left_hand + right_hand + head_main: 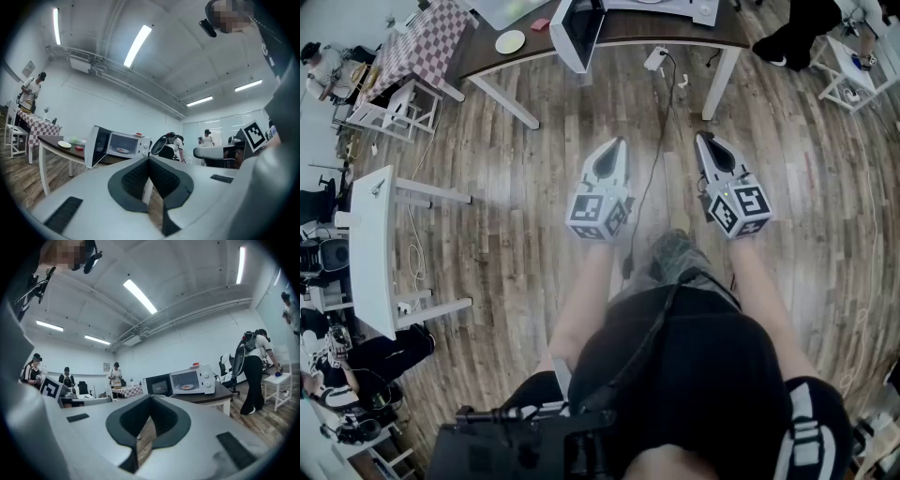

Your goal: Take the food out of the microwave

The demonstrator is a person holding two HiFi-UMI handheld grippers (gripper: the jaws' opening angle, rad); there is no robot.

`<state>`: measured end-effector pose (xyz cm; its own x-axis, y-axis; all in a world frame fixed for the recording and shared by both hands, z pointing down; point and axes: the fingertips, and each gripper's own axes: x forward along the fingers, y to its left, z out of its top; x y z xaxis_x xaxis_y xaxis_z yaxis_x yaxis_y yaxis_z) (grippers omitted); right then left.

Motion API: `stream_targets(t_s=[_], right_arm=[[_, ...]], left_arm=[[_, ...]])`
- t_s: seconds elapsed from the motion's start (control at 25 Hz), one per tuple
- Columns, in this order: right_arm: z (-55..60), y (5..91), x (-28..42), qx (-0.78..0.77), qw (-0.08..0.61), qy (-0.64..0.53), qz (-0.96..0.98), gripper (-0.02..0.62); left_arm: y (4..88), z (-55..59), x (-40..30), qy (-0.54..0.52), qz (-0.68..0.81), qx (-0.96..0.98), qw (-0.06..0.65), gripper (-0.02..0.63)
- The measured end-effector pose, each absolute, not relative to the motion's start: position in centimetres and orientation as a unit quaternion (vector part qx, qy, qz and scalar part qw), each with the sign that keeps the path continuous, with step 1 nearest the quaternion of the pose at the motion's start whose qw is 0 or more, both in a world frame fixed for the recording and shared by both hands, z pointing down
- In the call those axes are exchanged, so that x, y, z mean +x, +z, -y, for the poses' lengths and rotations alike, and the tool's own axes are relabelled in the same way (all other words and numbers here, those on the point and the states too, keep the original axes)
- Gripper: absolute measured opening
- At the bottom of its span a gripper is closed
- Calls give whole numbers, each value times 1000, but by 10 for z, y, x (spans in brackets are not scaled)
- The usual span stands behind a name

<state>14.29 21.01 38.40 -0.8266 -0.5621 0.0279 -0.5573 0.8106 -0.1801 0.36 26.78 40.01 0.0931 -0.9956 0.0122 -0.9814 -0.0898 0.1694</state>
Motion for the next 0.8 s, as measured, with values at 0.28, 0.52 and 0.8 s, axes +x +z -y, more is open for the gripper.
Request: stream_targets(t_s=[0.28, 0.52, 0.8], right_arm=[[-153, 394, 132, -286, 11, -98, -953, 0], [-90, 399, 128, -287, 16, -106, -952, 2], [-35, 406, 120, -277, 11, -107, -955, 2]], left_arm=[[407, -209, -13, -57, 679, 728, 73, 2], [410, -150, -20, -54, 684, 724, 75, 2], [415, -95, -24, -50, 692, 717, 75, 2]])
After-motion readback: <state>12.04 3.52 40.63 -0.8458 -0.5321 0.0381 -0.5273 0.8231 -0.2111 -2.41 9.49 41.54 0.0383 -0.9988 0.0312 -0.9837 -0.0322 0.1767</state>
